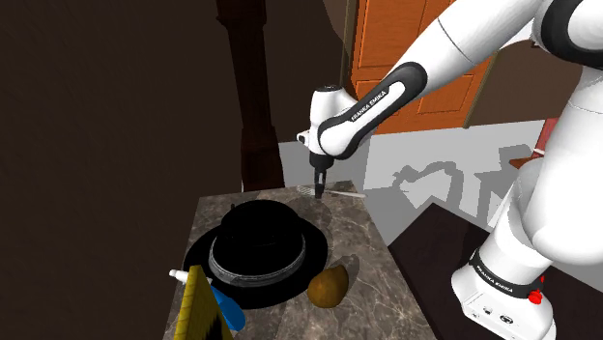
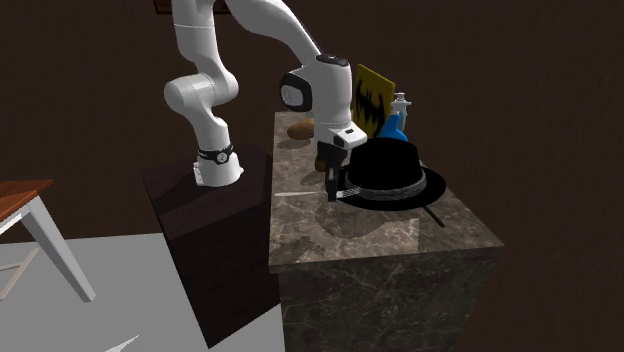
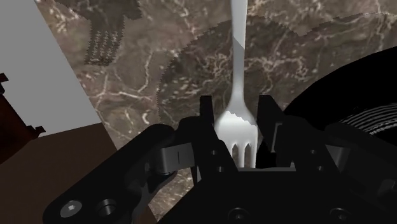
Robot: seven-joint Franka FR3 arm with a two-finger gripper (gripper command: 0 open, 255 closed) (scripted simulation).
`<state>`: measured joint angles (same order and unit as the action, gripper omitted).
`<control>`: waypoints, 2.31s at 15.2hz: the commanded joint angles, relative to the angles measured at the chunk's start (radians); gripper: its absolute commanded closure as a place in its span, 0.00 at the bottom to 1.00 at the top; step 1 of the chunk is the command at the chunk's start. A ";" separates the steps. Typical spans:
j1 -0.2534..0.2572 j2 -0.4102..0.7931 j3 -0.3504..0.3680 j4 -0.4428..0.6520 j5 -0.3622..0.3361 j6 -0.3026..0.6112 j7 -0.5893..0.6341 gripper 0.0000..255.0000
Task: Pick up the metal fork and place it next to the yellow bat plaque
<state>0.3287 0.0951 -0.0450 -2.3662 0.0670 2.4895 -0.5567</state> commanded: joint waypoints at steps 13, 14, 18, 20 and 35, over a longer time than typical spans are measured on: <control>0.000 -0.133 -0.002 0.061 -0.021 -0.193 0.020 1.00; 0.000 -0.141 -0.002 0.067 -0.022 -0.207 0.021 1.00; -0.001 -0.169 -0.002 0.092 -0.026 -0.261 0.025 1.00; -0.001 -0.182 -0.002 0.106 -0.027 -0.288 0.027 1.00; -0.002 -0.252 -0.001 0.239 -0.035 -0.491 0.037 1.00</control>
<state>0.3272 -0.1527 -0.0464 -2.1372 0.0324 2.0136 -0.5202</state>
